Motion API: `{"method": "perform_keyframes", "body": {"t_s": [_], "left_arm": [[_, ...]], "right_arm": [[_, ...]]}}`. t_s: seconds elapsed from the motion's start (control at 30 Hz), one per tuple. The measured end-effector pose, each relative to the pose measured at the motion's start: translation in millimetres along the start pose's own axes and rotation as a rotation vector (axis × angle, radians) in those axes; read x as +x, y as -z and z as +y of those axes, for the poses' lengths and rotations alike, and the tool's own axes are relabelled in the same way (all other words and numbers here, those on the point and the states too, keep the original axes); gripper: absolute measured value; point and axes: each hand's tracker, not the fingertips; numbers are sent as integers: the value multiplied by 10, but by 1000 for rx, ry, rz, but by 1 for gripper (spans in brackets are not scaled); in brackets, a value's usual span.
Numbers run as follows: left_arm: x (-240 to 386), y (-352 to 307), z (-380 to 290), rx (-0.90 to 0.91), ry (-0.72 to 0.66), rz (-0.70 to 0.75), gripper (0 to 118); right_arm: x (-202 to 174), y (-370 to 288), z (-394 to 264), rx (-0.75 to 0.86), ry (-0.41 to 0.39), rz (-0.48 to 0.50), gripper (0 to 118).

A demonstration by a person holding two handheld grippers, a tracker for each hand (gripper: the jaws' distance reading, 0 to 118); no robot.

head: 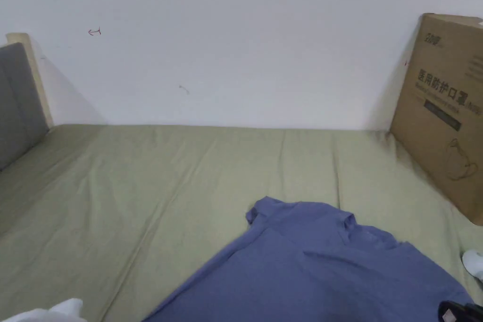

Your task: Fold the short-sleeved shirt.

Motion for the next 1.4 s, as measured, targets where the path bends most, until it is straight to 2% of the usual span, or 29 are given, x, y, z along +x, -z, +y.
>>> {"method": "perform_keyframes", "body": {"t_s": [0.03, 0.07, 0.1, 0.17, 0.2, 0.33, 0.37, 0.4, 0.43, 0.47, 0.5, 0.6, 0.67, 0.8, 0.87, 0.9, 0.93, 0.97, 1.0, 1.03, 1.07, 1.1, 1.2, 1.23, 1.33, 1.4], "left_arm": [[64, 18, -12, 20, 44, -14, 67], [158, 18, -35, 51, 109, 17, 8], [283, -7, -131, 79, 168, 67, 5], [394, -73, -182, 141, 247, 41, 5], [422, -99, -188, 150, 262, 7, 5], [475, -275, -260, 246, 242, 26, 5], [475, -334, -296, 275, 222, 10, 5], [454, -381, -304, 300, 205, -5, 5], [437, -411, -308, 317, 193, -14, 5], [421, -429, -315, 326, 194, -13, 5], [398, -427, -323, 329, 193, -8, 5], [374, -383, -318, 318, 183, 0, 5], [347, -319, -330, 278, 158, -13, 5], [301, -207, -300, 208, 157, 13, 5], [273, -165, -285, 195, 150, 12, 5], [252, -145, -278, 192, 139, 11, 5], [244, -123, -271, 187, 125, 8, 5], [239, -101, -267, 185, 116, 6, 5], [234, -86, -274, 188, 112, 6, 5], [210, -75, -276, 193, 110, 8, 5], [211, -71, -275, 195, 106, 10, 5], [213, -76, -278, 198, 102, 9, 5], [235, -129, -297, 207, 103, 19, 5], [269, -162, -294, 212, 116, 37, 5], [380, -335, -254, 289, 193, 49, 5], [486, -464, -185, 331, 245, 64, 5]], "right_arm": [[-12, 137, 79, -20, -17, -4, 0], [-30, 287, 176, -34, -37, -6, 0], [-37, 423, 270, -44, -51, 22, 0], [66, 836, 543, -70, -50, 132, 0], [38, 1017, 679, -85, -69, 136, 0], [-50, 2001, 1357, -157, -133, 130, 0], [-79, 2296, 1521, -187, -146, 101, 5], [-106, 2603, 1675, -219, -168, 73, 35], [-133, 2906, 1798, -264, -195, 49, 76], [-148, 3230, 1900, -310, -207, 20, 110], [-149, 3554, 1966, -407, -205, 23, 111], [-113, 4295, 2098, -475, -118, 20, 111], [-94, 4741, 2097, -544, -105, 0, 111], [-157, 5323, 1917, -708, -223, -22, 111], [-195, 5493, 1787, -775, -246, -23, 106], [-244, 5501, 1717, -788, -277, -47, 102], [-317, 5450, 1681, -740, -340, -87, 102], [-364, 5381, 1684, -692, -363, -73, 98], [-385, 5323, 1703, -678, -367, -31, 86], [-405, 5253, 1728, -672, -367, 13, 63], [-490, 5112, 1720, -665, -358, 47, 10], [-526, 5035, 1703, -677, -356, 78, 5], [-654, 4667, 1692, -637, -458, 109, 5], [-662, 4502, 1737, -595, -450, 108, 5], [-596, 3852, 2026, -439, -320, 129, 5], [-541, 3341, 2249, -335, -285, 118, 5]]}}
